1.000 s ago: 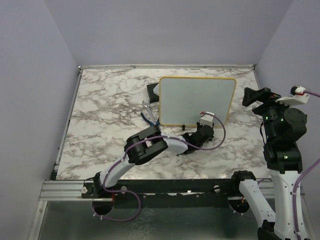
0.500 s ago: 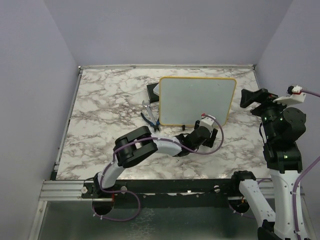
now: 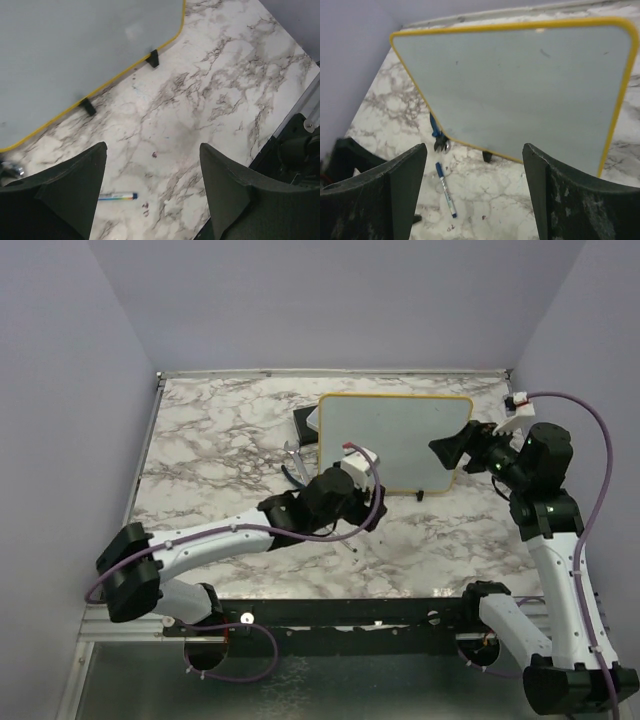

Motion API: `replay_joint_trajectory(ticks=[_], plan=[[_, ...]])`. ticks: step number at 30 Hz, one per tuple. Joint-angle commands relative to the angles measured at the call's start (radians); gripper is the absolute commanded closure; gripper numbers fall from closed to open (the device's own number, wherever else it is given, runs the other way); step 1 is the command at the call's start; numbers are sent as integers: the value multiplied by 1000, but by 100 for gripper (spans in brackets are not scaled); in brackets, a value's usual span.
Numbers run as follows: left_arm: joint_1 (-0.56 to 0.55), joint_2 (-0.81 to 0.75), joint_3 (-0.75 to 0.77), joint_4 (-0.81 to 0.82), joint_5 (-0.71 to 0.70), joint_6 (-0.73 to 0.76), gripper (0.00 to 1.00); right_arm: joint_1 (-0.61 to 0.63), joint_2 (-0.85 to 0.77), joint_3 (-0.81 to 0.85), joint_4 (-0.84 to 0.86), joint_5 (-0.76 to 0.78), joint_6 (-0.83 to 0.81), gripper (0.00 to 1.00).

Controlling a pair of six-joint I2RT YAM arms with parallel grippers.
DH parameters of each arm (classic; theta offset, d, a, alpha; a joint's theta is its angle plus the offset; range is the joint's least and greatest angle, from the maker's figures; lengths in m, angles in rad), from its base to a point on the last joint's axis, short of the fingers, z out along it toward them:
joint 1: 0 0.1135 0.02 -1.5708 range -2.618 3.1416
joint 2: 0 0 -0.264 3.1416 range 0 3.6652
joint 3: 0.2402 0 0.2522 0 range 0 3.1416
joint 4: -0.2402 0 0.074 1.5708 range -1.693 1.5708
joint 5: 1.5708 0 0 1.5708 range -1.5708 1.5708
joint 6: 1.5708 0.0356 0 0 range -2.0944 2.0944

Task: Write a sentence on the whiteboard
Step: Pick up the whiteboard marker from the center of the board.

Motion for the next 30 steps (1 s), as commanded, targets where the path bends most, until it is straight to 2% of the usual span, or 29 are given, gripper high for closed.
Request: replay_joint_trajectory(ticks=[1,3,6,10,14,21,25,30], plan=[[187,-209,-4,-361,91,-8,23,83,23,-49,-52,-121,-15,20],[323,-261,8,-436,168,31,22,188,46,-74,-54,-46,4,22],[478,-274,59,-533,245,135,20,437,106,-123,-34,139,60,26],[598,-271,101,-557,281,240,20,668,230,-190,10,289,123,33],[605,-324,35,-478,223,263,19,778,324,-217,21,372,122,36],[605,-400,-158,-355,126,261,19,922,480,-165,-16,464,75,44],[605,-413,-186,-347,109,261,19,993,589,-139,-17,518,79,51],[605,-424,-199,-324,142,232,19,1027,691,-109,3,559,56,51]])
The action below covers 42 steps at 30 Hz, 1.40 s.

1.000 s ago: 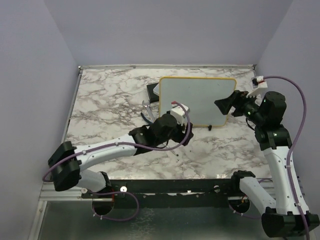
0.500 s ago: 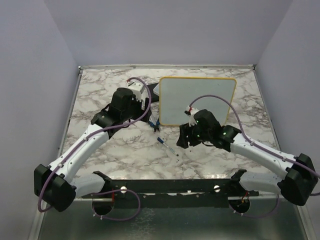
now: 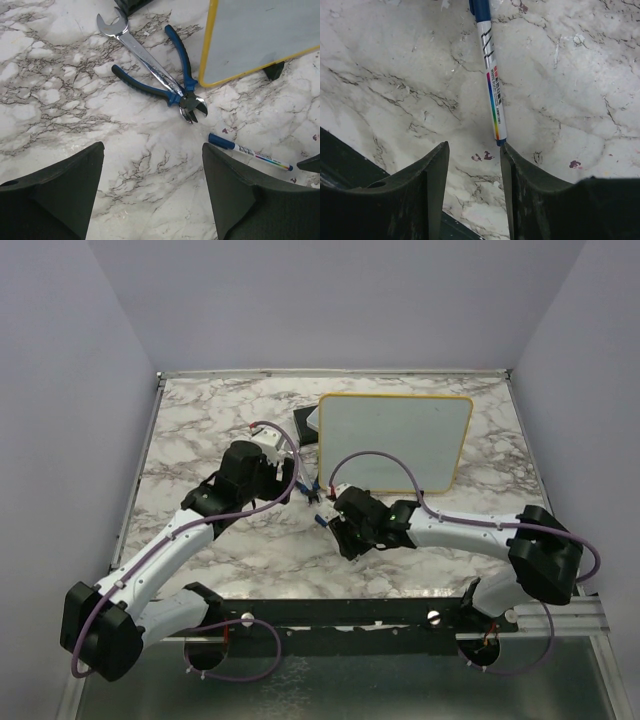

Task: Write a sentence on the whiteboard
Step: Pick up the whiteboard marker from the center of the board.

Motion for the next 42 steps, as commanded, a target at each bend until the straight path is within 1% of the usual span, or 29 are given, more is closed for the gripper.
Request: replay_joint_trajectory(ticks=[1,5,9,13,18,19,21,24,29,32,36,38,42], plan=[[1,-29,-13,58,12,-15,19,20,73,49,4,92,-34,51],[1,-29,-18,59,18,-12,19,20,115,67,9,133,-55,52],[0,-25,-22,66,42,-11,19,20,147,62,21,160,-55,56],[0,-24,-22,69,47,-9,19,20,166,51,37,145,-50,63],[1,-30,-22,75,46,-37,19,20,178,36,77,117,-47,66],[1,-33,-22,76,46,-51,19,20,185,33,81,116,-47,68],[1,-42,-27,85,47,-94,19,20,196,27,94,116,-41,76],[1,-79,-57,115,47,-195,19,20,195,5,113,119,-31,84],[1,-197,-193,229,34,-454,19,20,145,-22,132,129,-7,99],[1,-256,-297,340,46,-635,19,21,80,-36,137,132,1,99],[1,-266,-429,607,137,-873,19,22,-45,-73,179,123,-4,99],[0,-230,-460,717,177,-946,19,21,-108,-94,209,118,-11,99],[0,-139,-457,845,257,-1020,19,23,-192,-115,252,89,-34,99]])
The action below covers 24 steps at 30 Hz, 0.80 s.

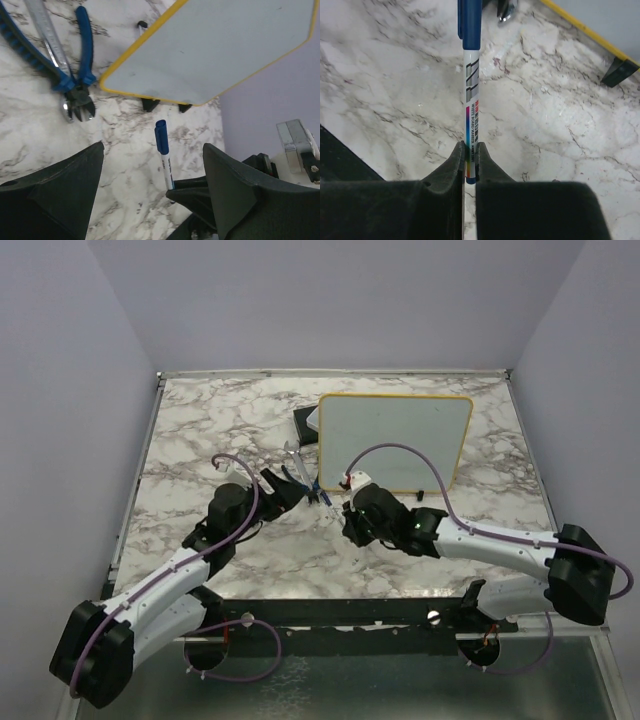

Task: Write a sentence on the whiteboard
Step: Pick up the whiteboard marker from the center of the board, then pass from the right arm to the left

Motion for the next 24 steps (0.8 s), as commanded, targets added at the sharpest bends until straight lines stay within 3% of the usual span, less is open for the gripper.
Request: replay_joint_trajectory(ticks=[1,7,14,20,24], plan=[[-1,83,3,293,136,-195,18,8,-73,-20,84,-30,-17,99],[-2,125,28,348,160,-223,19,26,-101,-3,114,-69,-50,99],[-11,179,34,347,179,-231,41,36,-100,44,101,-48,-67,99],[-18,180,36,319,156,-217,41,40,-91,65,100,-36,-76,99],[-27,173,55,235,129,-165,36,44,-86,76,93,-25,-82,99]])
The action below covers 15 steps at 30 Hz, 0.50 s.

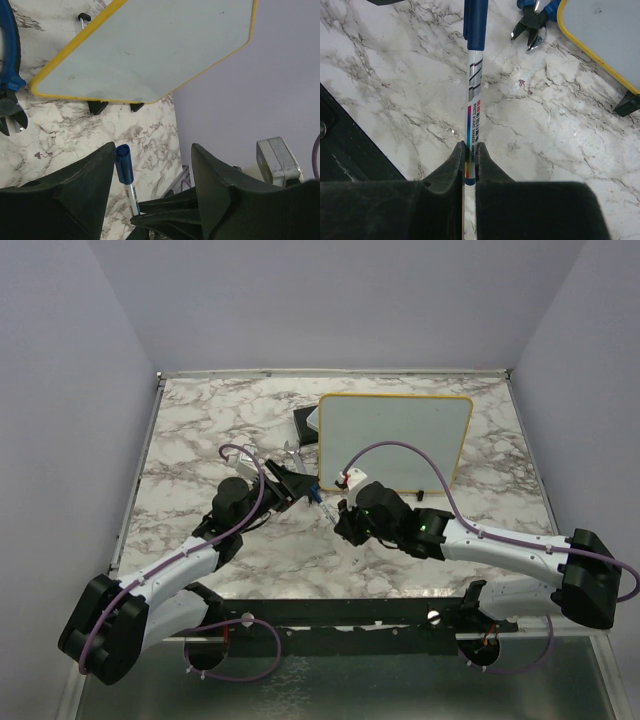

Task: Write a sentence on the whiteboard
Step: Pass from the right arm to the left

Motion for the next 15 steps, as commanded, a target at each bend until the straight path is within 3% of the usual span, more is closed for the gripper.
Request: replay_joint_trajectory(ticks=[1,8,15], plan=[[-21,-9,44,-112,-23,66,34,11,2,57,23,22,-27,99],[-22,-56,104,-276,-97,160,31,14,4,57,24,36,-26,99],[-25,-34,110,-258,-69,140,51,20,17,68,33,40,-32,99]])
